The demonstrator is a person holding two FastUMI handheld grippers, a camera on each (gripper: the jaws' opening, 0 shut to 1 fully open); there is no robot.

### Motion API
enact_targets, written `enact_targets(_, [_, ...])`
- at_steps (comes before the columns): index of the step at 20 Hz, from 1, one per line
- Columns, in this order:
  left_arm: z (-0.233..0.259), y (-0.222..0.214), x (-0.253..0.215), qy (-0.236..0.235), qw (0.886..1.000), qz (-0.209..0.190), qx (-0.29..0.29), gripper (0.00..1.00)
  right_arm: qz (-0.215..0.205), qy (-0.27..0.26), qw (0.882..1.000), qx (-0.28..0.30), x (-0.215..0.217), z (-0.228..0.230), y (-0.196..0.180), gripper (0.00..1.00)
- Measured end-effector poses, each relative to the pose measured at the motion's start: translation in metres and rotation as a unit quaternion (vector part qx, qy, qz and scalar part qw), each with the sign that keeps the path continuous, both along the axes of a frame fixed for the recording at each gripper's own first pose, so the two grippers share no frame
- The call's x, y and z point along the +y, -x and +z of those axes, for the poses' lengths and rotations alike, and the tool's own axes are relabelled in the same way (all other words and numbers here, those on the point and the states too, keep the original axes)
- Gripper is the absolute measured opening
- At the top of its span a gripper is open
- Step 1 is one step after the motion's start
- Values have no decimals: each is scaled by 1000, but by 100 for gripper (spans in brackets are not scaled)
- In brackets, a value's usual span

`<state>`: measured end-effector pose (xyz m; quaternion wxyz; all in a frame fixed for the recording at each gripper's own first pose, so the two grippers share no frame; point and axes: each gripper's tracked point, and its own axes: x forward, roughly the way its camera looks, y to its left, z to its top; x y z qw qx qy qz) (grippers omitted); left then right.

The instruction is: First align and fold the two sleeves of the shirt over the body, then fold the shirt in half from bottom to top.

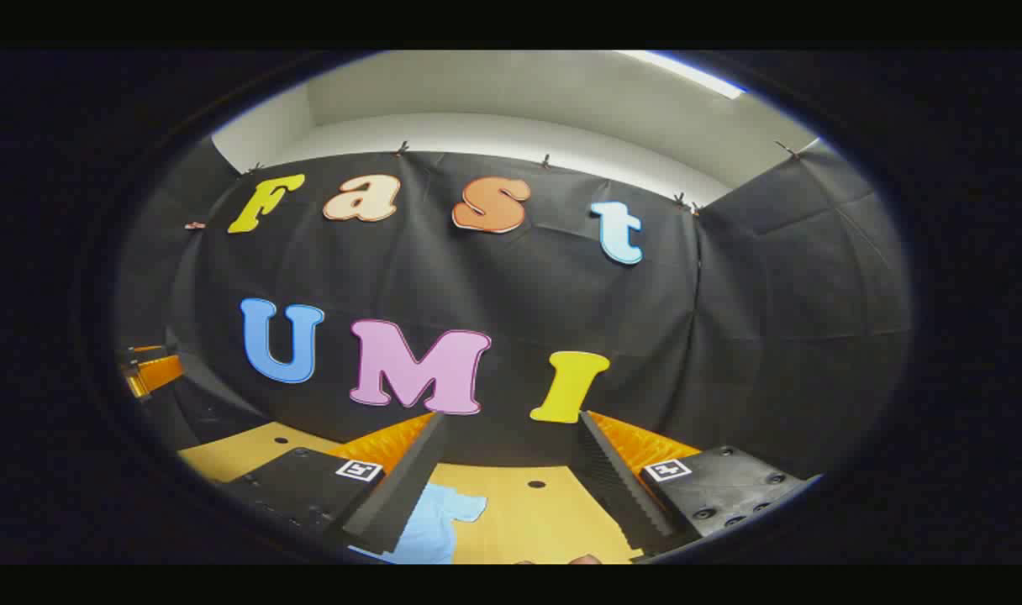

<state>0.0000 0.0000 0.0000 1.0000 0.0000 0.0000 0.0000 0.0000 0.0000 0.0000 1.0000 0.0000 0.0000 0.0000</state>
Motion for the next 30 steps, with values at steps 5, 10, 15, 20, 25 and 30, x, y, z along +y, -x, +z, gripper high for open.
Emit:
enact_targets(5, [-3, 3, 8, -3, 1000, 5, 4, 98, -2, -6, 1000, 12, -1, -12, -3, 95])
enact_targets(10, [-4, 6, 23, 3, 1000, 17, 9, 98, 1, -10, 1000, 18, 9, -17, -8, 95])
enact_targets(15, [16, 13, 27, 5, 1000, 8, -27, 99, 5, -25, 999, 24, 19, -25, -11, 95])
enact_targets(20, [9, 12, 37, -8, 1000, 16, -10, 98, 9, -18, 999, 40, 27, -33, -16, 95])
enact_targets(25, [4, 11, 65, -17, 999, 32, 18, 98, 27, -5, 999, 34, 48, -25, -33, 97])
enact_targets(30, [-28, -1, 87, -12, 995, 60, 74, 98, 59, -1, 996, 73, 66, -75, -92, 95])
